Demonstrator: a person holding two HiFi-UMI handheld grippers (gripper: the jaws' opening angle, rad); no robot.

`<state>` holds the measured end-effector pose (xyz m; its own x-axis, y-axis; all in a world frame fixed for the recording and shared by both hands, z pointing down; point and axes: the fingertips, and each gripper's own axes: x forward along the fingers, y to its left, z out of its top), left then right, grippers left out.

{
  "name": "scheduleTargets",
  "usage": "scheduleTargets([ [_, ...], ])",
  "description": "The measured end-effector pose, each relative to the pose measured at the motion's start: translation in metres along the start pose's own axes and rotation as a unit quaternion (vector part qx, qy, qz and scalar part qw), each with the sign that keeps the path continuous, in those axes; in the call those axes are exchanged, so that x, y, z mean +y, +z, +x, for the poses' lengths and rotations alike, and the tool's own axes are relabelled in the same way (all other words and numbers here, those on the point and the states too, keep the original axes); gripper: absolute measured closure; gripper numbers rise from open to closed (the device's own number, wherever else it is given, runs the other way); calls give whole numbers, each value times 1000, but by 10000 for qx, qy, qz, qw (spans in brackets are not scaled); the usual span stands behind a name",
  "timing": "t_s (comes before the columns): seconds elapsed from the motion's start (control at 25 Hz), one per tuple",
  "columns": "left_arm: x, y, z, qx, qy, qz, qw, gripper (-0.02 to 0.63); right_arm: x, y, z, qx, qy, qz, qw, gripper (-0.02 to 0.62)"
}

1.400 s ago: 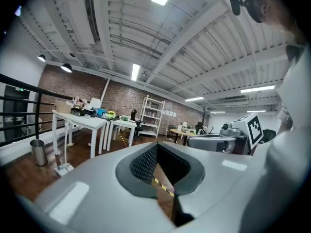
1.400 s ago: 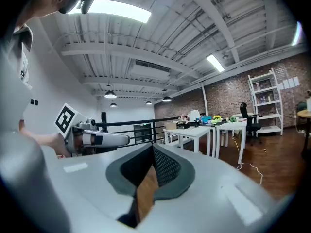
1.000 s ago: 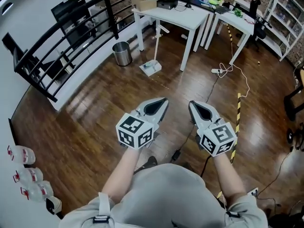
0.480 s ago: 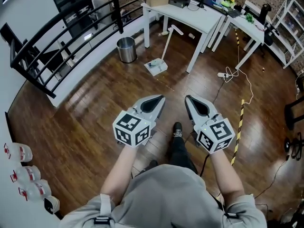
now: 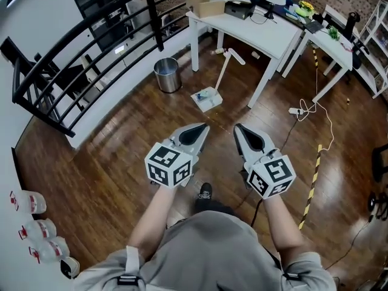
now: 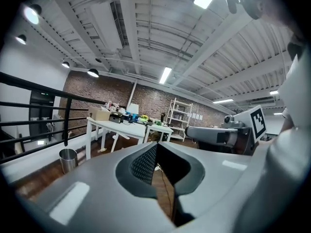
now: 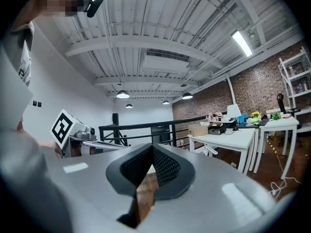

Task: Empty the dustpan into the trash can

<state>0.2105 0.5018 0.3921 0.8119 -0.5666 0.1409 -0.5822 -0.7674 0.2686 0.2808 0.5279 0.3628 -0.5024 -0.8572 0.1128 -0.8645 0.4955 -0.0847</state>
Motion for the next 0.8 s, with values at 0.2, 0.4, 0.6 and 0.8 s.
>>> scheduleTargets([
  [0.2,55,20,37,72,239,95,9996,603,-37,6,66,-2,184,137,9997,595],
  [0.4,119,40,55,103,433,125,9989,603,-57,17,131,-48,245,227,9994,595],
  [0.6,199,53,71,124,390,136,9991,603,-72,17,211,-4,108,193,9998,595],
  [0.8,285,75,98,229,90,162,9996,603,-99,20,297,219,-330,106,9992,595],
])
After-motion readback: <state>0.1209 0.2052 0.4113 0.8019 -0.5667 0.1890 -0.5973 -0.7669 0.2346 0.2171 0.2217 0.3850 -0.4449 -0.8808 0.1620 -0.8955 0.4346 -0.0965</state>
